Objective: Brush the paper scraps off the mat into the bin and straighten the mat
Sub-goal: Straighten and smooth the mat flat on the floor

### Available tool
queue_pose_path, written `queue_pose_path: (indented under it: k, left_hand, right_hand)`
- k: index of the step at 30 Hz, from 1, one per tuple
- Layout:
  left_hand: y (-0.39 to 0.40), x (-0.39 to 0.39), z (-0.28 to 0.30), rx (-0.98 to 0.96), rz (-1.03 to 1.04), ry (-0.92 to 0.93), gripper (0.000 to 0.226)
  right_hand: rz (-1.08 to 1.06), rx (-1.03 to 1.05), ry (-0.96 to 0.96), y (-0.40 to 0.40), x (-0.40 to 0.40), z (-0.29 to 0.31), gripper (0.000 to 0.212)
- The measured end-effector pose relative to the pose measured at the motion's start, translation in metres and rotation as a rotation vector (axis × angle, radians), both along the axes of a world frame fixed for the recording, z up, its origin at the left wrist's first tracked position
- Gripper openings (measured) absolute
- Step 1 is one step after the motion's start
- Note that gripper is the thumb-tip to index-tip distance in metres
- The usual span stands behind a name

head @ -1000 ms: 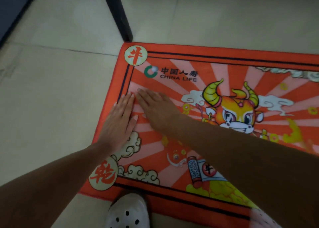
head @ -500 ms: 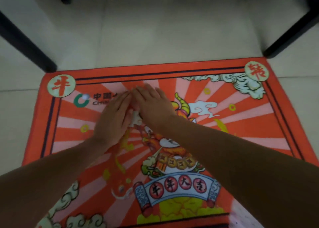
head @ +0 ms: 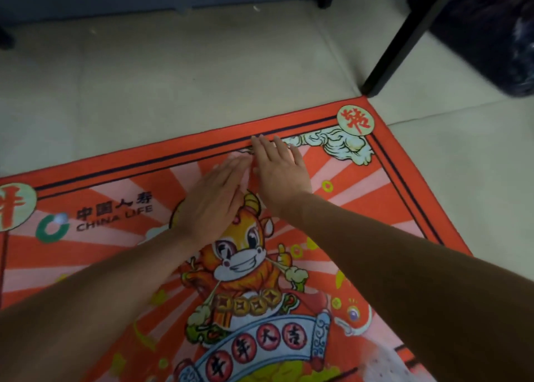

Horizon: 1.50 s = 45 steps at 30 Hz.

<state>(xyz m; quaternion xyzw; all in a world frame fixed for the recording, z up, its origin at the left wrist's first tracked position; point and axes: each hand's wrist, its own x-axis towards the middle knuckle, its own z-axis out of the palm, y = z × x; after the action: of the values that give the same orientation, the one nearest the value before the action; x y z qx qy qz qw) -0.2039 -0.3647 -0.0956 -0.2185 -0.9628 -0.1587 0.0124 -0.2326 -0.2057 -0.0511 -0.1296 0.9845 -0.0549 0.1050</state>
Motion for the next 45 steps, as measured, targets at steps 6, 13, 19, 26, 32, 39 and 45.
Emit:
queue_pose_path:
  k: [6, 13, 19, 26, 32, 39, 45]
  left_hand:
    - [0.041, -0.022, -0.007, 0.041, -0.047, -0.048, 0.052]
    - [0.102, -0.060, -0.013, 0.040, -0.076, -0.064, 0.063]
    - [0.146, -0.083, -0.020, 0.032, -0.019, -0.086, 0.069]
    - [0.178, -0.110, -0.024, -0.029, -0.011, -0.052, 0.056]
    - [0.207, -0.136, -0.025, -0.067, -0.013, -0.092, 0.059]
    - [0.214, -0.152, -0.027, -0.002, -0.051, -0.054, 0.055]
    - [0.215, -0.154, -0.031, -0.034, -0.079, 0.006, 0.058]
  right_hand:
    - [-0.127, -0.029, -0.011, 0.048, -0.006, -0.007, 0.070]
    - [-0.357, -0.062, 0.032, 0.110, -0.026, -0.019, 0.059]
    - [-0.403, -0.058, -0.031, 0.149, -0.046, -0.029, 0.058]
    - [-0.389, -0.025, 0.101, 0.161, -0.059, -0.041, 0.056]
    - [-0.333, -0.043, 0.205, 0.170, -0.060, -0.057, 0.052]
    - [-0.326, -0.144, 0.271, 0.178, -0.068, -0.064, 0.049]
    - [-0.429, -0.265, 0.314, 0.180, -0.076, -0.068, 0.052]
